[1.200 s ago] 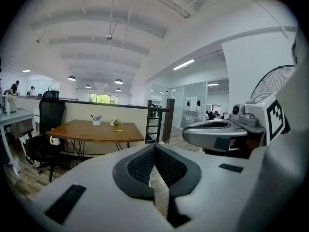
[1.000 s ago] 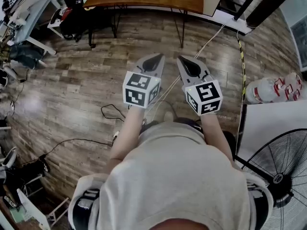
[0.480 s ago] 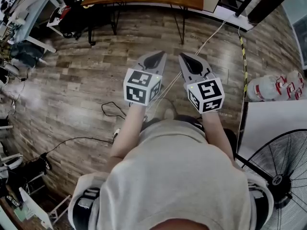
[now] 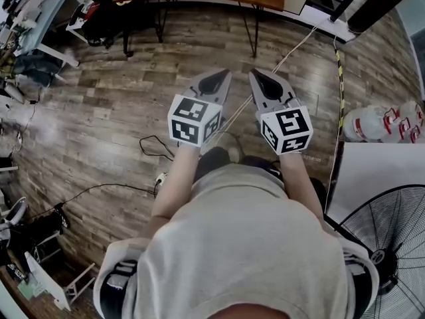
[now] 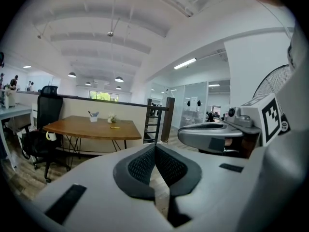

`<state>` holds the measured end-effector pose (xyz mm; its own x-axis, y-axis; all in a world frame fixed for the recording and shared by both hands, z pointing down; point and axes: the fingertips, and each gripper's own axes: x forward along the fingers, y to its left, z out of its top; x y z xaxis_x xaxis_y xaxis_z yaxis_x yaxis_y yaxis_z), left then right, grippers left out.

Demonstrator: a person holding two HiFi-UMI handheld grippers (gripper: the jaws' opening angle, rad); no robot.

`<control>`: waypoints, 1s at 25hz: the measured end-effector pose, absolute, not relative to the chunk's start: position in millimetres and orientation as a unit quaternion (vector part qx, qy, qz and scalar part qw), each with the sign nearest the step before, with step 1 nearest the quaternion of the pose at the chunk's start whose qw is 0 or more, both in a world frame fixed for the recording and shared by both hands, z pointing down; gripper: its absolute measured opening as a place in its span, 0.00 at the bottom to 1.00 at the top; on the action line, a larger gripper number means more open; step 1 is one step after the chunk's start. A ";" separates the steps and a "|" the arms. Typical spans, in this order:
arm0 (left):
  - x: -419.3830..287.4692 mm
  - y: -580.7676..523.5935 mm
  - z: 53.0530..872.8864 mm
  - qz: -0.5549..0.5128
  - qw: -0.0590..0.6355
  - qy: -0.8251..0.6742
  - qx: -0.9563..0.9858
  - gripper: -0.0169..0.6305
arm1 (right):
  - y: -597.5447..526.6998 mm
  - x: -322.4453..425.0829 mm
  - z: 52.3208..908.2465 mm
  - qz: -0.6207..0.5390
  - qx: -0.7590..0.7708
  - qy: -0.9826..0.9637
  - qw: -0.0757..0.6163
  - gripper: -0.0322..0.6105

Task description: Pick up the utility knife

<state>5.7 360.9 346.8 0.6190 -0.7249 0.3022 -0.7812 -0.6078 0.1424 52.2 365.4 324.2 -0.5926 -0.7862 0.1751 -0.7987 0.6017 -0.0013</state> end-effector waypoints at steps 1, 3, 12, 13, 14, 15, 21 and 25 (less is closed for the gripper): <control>6.4 360.5 348.7 0.110 0.133 -0.423 0.889 0.05 | 364.4 53.6 325.8 0.042 0.444 -0.891 0.079 0.11; 8.1 359.2 351.8 0.114 0.135 -0.424 0.888 0.05 | 362.1 57.0 328.6 0.048 0.444 -0.891 0.079 0.25; 5.6 332.5 358.8 0.121 0.141 -0.421 0.888 0.05 | 337.0 60.7 337.5 0.061 0.449 -0.888 0.079 0.34; 5.1 326.3 360.3 0.121 0.143 -0.418 0.889 0.05 | 332.0 59.7 338.7 0.063 0.449 -0.888 0.080 0.34; 4.8 319.0 362.2 0.121 0.146 -0.415 0.890 0.05 | 325.9 59.3 339.8 0.064 0.449 -0.887 0.081 0.33; 4.8 310.7 364.1 0.121 0.149 -0.413 0.890 0.05 | 318.7 59.8 340.7 0.065 0.451 -0.887 0.081 0.33; 11.7 247.3 372.0 0.121 0.153 -0.399 0.896 0.05 | 257.6 69.0 345.5 0.065 0.468 -0.878 0.080 0.33; 11.0 197.4 365.8 0.120 0.146 -0.387 0.903 0.05 | 206.7 65.6 343.5 0.064 0.475 -0.874 0.082 0.33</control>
